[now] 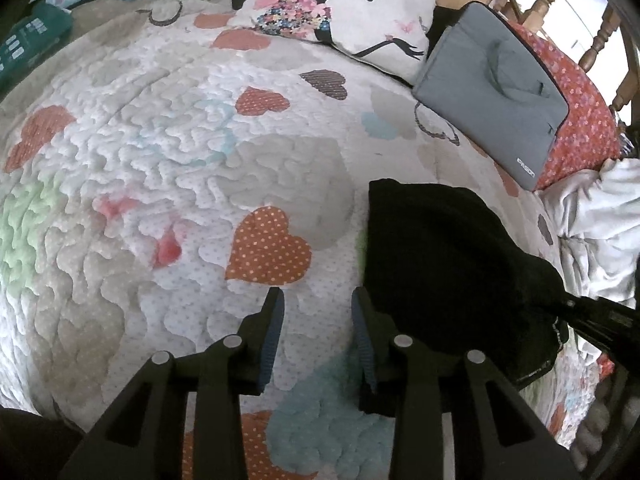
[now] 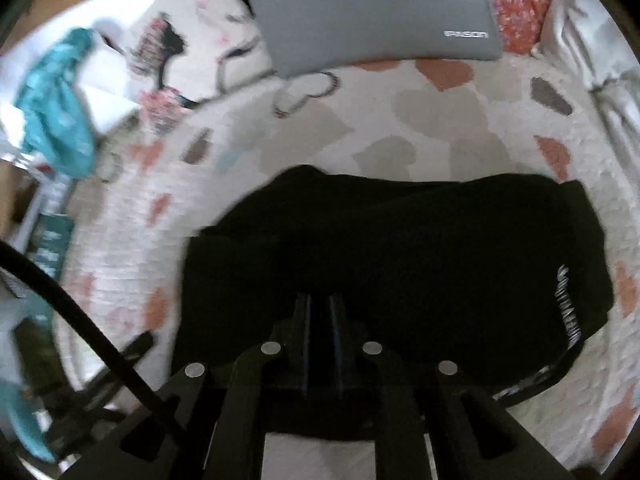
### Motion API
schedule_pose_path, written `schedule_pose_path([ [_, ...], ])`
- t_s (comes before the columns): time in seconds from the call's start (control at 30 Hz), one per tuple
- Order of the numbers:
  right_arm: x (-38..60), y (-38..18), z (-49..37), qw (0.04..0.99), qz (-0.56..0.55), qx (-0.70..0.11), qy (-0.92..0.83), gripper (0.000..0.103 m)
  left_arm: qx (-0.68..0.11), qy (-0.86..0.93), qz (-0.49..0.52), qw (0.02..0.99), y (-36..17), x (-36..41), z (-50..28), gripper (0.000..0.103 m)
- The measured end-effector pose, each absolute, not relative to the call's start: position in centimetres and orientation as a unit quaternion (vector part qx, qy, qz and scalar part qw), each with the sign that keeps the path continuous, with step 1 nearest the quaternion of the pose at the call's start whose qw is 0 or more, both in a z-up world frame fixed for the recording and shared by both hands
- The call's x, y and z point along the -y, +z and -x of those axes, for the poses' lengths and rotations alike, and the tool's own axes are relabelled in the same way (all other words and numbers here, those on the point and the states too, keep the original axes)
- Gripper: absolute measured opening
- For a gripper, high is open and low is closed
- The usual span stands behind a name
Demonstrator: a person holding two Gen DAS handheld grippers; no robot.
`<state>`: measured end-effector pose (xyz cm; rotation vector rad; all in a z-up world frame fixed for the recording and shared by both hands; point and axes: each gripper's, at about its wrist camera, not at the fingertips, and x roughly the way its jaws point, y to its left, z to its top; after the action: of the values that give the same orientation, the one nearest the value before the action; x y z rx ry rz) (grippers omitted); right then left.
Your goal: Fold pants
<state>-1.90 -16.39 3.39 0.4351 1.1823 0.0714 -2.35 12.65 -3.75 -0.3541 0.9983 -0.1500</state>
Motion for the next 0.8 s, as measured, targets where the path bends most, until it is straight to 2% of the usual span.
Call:
schedule_pose_path([
  [0.13, 14.6, 1.7, 3.3, 0.778, -0.251, -0.565, 0.115, 0.020, -0.477, -0.069, 0.159, 0.862, -3.9, -12.3, 2.4, 0.034],
  [0.2, 14.3, -0.5, 3.6, 0.761, -0.249, -0.591, 0.097, 0.020, -0.474, -0.067, 0.152, 0.865, -3.9, -12.2, 2.6, 0.034],
  [0.23, 14.4, -1.2, 3.8, 0.757, -0.253, -0.597, 0.085, 0.016, -0.473, -0.065, 0.149, 0.866, -3.8, -12.2, 2.7, 0.034],
  [0.3, 15.9, -1.1, 4.6, 0.754, -0.290, -0.584, 0.076, 0.015, -0.470, -0.059, 0.145, 0.869, -3.9, -12.3, 2.9, 0.034],
  [0.43, 17.8, 0.9, 6.2, 0.784, -0.240, -0.571, 0.024, 0.022, -0.475, -0.047, 0.164, 0.863, -4.2, -13.4, 2.6, 0.034],
  [0.6, 17.8, 2.3, 5.8, 0.801, -0.244, -0.542, 0.071, 0.023, -0.472, -0.035, 0.171, 0.864, -4.1, -14.1, 2.6, 0.034],
  [0.73, 15.5, 0.3, 3.9, 0.799, -0.222, -0.552, 0.085, 0.023, -0.466, -0.034, 0.156, 0.870, -4.0, -13.6, 2.8, 0.034],
  [0.8, 14.5, -0.6, 3.6, 0.788, -0.216, -0.569, 0.092, 0.014, -0.466, -0.028, 0.142, 0.873, -4.0, -13.3, 3.0, 0.034],
])
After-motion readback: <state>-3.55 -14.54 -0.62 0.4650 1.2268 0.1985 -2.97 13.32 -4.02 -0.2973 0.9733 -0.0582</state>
